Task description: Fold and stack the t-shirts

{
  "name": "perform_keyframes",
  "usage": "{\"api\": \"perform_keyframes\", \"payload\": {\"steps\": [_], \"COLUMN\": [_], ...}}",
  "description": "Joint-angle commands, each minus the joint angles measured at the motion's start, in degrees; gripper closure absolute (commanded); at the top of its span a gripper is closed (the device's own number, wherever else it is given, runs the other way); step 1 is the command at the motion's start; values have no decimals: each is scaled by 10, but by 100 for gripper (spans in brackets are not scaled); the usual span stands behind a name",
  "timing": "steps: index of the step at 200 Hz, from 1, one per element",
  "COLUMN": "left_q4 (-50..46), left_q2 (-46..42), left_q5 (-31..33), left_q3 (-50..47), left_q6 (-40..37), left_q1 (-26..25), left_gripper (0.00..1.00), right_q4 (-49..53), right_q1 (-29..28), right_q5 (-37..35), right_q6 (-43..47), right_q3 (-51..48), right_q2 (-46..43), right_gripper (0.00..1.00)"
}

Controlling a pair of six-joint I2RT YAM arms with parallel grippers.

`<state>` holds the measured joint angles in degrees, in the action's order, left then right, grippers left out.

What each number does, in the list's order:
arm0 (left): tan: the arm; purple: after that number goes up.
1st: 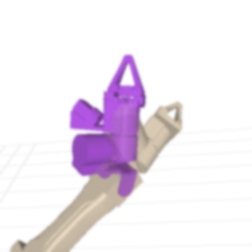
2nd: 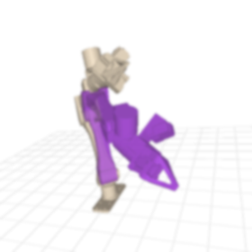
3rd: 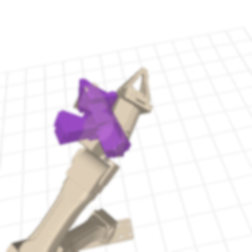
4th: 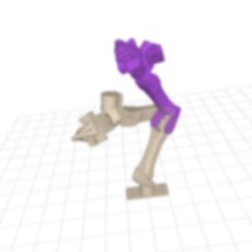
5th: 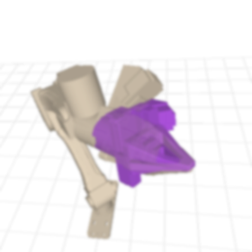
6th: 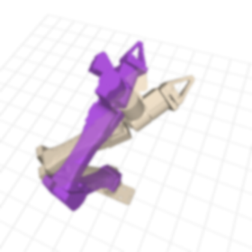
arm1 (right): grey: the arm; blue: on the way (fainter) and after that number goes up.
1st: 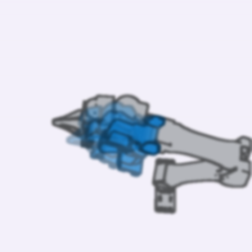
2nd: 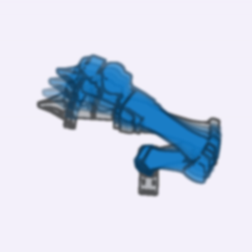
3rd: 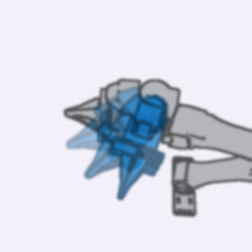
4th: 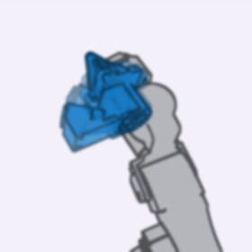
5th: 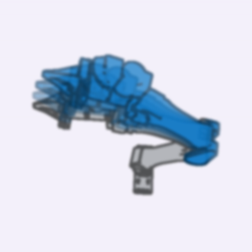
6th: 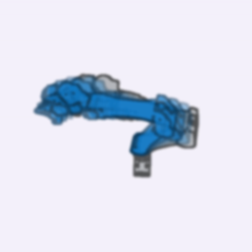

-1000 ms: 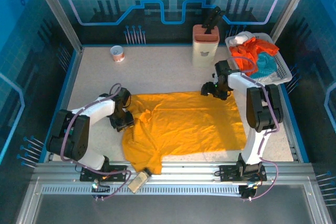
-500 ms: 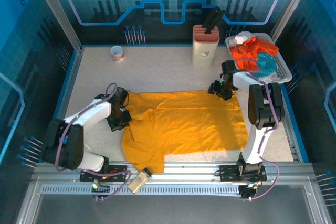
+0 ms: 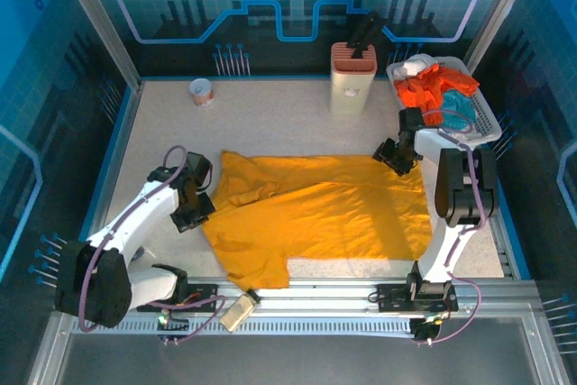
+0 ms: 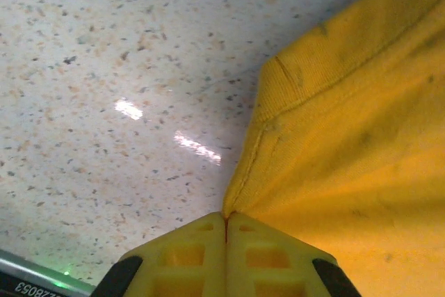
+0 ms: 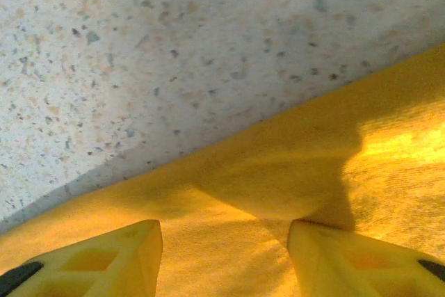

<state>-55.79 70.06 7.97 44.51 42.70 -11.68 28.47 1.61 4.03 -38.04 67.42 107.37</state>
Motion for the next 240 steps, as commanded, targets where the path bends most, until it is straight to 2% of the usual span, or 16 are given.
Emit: {"api": "perform_keyframes", "payload": {"steps": [1,8,19,37,50,71,94,127,152,169,178,190,240], "left_q4": [-47,-41,-28,3,26,25,75,148,215,273,297,317,334], "left_q2": [4,-1,-5,5,22,54,90,196,266,304,324,348,363], "left_q5": [46,46,39,7,-14,2,20,-26,-89,-149,-177,-206,-220], "left_q3": [10,4,-9,-27,-27,21,78,161,195,200,204,215,228], "left_q6": [32,35,36,38,26,-10,-73,-166,-196,-197,-186,-175,-155], "left_q1": [-1,-2,-2,-2,-1,2,25,65,90,103,109,113,117], "left_gripper": [100,100,82,75,66,65,64,67,66,62,55,52,52], "right_q4": [7,-2,-3,1,-4,-11,-14,-19,-28,-30,-29,-27,-26], "right_q1": [20,22,21,17,16,16,9,2,2,1,2,2,4], "right_q5": [-45,-39,-34,-31,-24,-4,8,18,33,37,37,37,34], "right_q6": [-19,-17,-10,-1,2,6,16,31,40,45,48,50,57], "right_q3": [-33,-39,-39,-31,-30,-26,-22,-27,-31,-31,-29,-27,-26], "right_q2": [-6,-11,-10,-5,-4,4,10,6,9,9,9,11,10], "right_gripper": [46,46,45,44,44,43,41,37,34,33,33,33,34]}}
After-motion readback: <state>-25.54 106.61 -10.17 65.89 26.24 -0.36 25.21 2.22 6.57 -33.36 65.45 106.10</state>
